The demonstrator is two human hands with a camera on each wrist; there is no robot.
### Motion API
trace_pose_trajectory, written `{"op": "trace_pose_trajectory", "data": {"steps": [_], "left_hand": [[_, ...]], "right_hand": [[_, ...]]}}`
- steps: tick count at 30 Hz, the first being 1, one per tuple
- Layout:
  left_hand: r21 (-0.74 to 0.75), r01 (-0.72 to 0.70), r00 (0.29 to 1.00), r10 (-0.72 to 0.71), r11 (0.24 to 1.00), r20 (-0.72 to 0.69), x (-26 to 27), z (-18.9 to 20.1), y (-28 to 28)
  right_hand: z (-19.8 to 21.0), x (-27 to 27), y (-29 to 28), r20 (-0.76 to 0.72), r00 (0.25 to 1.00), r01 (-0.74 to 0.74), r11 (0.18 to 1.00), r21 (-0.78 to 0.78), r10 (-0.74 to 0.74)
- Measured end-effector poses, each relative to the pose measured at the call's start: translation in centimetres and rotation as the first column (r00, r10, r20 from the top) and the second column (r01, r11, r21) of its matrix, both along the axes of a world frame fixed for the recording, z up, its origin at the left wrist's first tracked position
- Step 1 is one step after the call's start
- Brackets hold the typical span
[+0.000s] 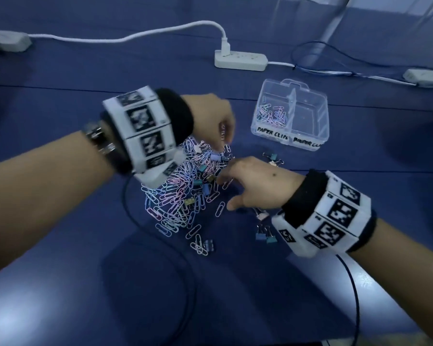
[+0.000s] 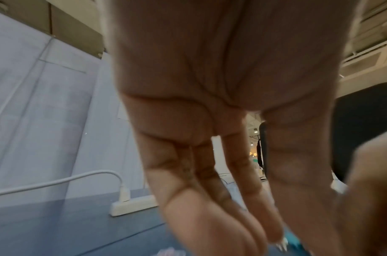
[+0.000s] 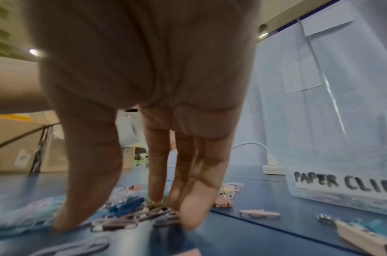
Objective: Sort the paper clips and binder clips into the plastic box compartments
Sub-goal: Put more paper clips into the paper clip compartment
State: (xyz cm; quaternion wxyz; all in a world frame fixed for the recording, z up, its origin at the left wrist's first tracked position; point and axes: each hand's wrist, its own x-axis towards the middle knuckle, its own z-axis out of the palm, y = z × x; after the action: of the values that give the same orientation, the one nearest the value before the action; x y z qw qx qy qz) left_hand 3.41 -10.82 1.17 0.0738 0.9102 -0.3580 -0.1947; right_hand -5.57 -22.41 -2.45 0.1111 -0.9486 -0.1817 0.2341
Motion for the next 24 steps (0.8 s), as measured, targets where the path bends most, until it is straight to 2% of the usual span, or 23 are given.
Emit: {"op": "trace_pose_trajectory", "data": {"steps": [2,5,10,15,24], "left_hand": [[0.117,-0.019,0.997,0.028,0.993,-0.078,-1.5,-0.7,2.4],[0.170,-0.023,0.987,0.049,0.985,-0.155,-3.1,-2.1,4.5],[0.127,0.013,0.995,0.000,0.992,-0.103,-4.0,-3.8,3.9],[0.157,0.051,0.997,-0.042,0.986,-0.065,-4.1,-4.5,2.5],[0.014,-0.123,0.992,0.123,0.992,-0.020,-3.6,-3.8,4.2]], "right_hand": [[-0.3,0.0,0.7,0.004,1.000,-0.009,0.998,-0.057,0.010],[-0.9,0.0,1.5,0.040,0.999,-0.008,0.996,-0.086,0.012],[-1.2,0.1,1.7,0.056,0.998,0.029,0.999,-0.018,-0.028],[-1.7,-0.1,1.0,0.050,0.993,0.101,0.990,0.102,-0.106],[-2.4,-1.1,1.1,0.069,0.994,0.078,0.989,0.127,-0.088]]}}
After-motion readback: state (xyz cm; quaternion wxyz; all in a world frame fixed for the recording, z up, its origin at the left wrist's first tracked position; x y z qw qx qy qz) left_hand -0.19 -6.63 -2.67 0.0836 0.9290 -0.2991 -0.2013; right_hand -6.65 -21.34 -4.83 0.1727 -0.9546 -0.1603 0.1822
